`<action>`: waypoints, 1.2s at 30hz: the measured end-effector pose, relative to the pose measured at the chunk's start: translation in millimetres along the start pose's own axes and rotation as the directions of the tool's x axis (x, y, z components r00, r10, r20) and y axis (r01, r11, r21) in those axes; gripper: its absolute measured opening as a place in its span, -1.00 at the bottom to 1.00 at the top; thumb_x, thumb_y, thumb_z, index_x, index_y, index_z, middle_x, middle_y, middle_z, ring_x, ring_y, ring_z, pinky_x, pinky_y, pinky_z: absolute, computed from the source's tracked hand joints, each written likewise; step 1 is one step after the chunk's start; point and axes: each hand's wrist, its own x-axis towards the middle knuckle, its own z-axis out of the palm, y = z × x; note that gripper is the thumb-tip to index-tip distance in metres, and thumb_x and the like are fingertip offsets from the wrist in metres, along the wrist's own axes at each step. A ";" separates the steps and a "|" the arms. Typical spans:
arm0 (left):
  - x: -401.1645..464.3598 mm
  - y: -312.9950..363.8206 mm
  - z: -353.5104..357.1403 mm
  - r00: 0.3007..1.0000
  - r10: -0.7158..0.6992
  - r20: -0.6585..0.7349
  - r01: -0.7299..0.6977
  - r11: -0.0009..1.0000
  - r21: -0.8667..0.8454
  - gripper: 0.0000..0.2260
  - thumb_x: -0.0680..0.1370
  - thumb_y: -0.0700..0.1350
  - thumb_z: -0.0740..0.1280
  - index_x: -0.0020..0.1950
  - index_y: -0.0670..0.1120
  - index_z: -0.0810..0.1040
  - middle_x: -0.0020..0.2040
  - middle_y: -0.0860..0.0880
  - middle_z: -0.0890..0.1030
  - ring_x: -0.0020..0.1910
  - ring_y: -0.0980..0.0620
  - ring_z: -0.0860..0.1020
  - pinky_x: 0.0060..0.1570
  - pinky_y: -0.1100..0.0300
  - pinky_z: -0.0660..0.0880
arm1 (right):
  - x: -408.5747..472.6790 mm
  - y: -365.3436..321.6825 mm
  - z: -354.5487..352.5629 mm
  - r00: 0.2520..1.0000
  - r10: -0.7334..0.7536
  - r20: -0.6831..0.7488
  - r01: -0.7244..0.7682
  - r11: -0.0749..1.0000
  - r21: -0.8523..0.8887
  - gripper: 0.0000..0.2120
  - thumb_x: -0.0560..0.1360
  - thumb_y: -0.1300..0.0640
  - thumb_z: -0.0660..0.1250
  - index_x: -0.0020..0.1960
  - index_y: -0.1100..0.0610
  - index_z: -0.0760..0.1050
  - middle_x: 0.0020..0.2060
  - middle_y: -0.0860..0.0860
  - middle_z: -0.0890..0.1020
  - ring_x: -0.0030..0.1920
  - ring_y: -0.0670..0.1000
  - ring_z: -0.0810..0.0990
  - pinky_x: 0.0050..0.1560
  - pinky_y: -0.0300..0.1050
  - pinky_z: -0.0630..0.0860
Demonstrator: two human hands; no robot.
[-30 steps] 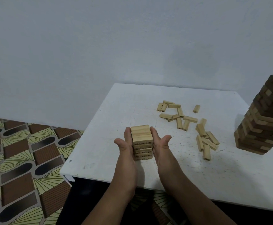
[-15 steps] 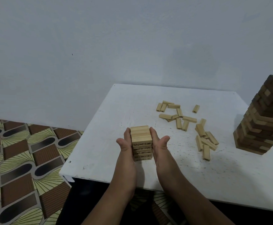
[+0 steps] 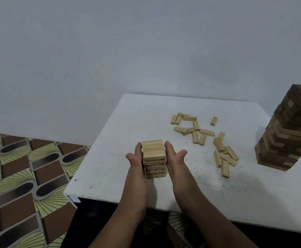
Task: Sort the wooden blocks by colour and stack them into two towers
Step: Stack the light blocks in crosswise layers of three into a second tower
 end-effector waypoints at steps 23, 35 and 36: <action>141.9 85.3 4.2 0.984 0.021 0.175 -0.143 0.676 0.723 -0.90 0.58 -0.02 0.31 -0.01 0.02 0.60 0.00 0.07 0.65 0.00 0.05 0.62 0.00 0.13 0.55 | 108.2 -59.7 -98.3 0.943 -0.252 -0.218 0.081 0.807 -0.585 -0.81 0.59 0.16 0.26 0.12 -0.02 0.60 0.00 -0.14 0.65 -0.09 -0.18 0.62 -0.13 -0.33 0.47; 251.3 35.4 69.9 0.945 -0.067 0.321 -0.300 0.221 0.928 -0.67 0.53 0.15 0.37 0.10 -0.08 0.59 0.00 0.04 0.58 0.01 0.05 0.52 -0.01 0.20 0.44 | 207.5 -31.0 -141.5 0.988 -0.104 -0.114 -0.057 0.440 -0.896 -0.43 0.49 0.30 0.34 0.46 -0.01 0.36 0.43 -0.03 0.43 0.39 0.07 0.40 0.34 -0.06 0.35; 255.1 33.4 73.6 0.946 -0.058 0.318 -0.299 0.214 0.930 -0.70 0.53 0.12 0.37 0.03 -0.11 0.62 -0.01 0.00 0.61 0.00 0.03 0.54 -0.01 0.16 0.49 | 213.5 -27.9 -141.8 0.990 -0.100 -0.101 -0.050 0.424 -0.904 -0.46 0.48 0.30 0.33 0.42 0.00 0.40 0.38 -0.01 0.49 0.34 0.09 0.45 0.32 -0.03 0.41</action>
